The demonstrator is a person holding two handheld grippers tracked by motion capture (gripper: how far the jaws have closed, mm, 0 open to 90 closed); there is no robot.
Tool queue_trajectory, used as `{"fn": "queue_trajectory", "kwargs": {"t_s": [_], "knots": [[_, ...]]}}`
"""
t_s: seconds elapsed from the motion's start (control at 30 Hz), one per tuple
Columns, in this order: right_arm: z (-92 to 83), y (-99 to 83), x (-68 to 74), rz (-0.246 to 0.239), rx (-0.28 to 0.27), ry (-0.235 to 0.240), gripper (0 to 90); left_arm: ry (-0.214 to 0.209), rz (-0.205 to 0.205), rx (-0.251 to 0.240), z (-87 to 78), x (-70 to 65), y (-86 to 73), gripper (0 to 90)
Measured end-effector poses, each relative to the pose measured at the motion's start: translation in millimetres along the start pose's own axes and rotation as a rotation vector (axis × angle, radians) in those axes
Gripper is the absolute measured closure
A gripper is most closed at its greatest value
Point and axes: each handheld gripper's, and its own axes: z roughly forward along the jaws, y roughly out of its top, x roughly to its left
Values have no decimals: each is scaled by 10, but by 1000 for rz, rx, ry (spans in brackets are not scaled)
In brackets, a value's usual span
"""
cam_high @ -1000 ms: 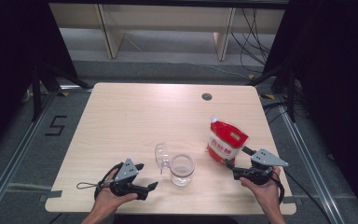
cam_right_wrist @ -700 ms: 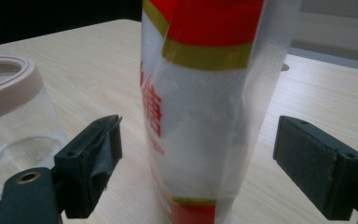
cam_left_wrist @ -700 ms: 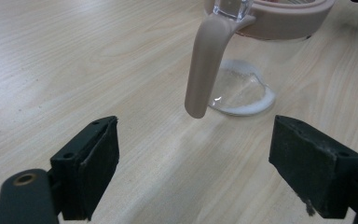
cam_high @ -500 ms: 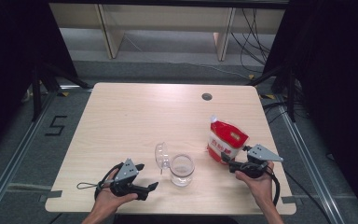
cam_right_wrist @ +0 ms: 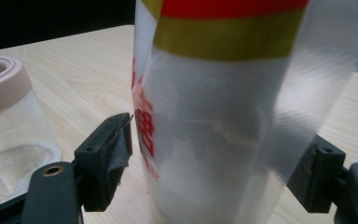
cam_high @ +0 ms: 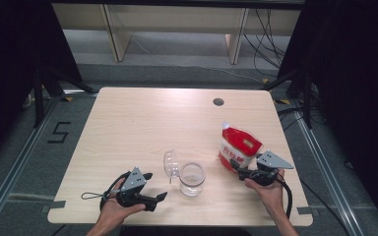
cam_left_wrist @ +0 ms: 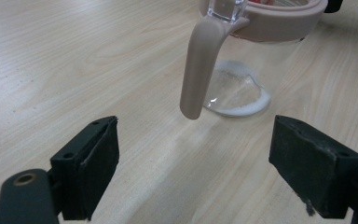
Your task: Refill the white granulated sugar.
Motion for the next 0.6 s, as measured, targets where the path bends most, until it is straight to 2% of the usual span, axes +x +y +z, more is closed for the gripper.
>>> {"fn": "queue_trajectory", "kwargs": {"t_s": [0.17,0.2,0.23,0.27,0.3,0.4,0.47,0.5,0.53,0.6], "knots": [[55,-15,-13,6,-13,4,254,11,13,14,-1,-1,-1,155],[84,-18,-49,-28,-28,6,258,0,13,11,0,2,-2,155],[93,-21,-55,-28,-29,10,259,0,13,11,0,2,-2,155],[93,-21,-55,-28,-29,10,259,11,13,5,2,-2,-4,155],[90,-23,-42,-3,-15,8,262,11,15,7,2,1,-4,155],[102,-27,-41,7,-27,6,271,11,15,6,2,-1,-5,155],[118,-32,-52,-10,-36,0,272,1,14,10,3,3,-3,155],[117,-34,-37,12,-29,8,273,8,11,-3,13,-2,-9,155],[125,-37,-39,15,-34,25,277,10,15,3,8,-4,-7,155],[137,-42,-41,-3,-27,15,288,5,15,15,6,0,-3,155]]}}
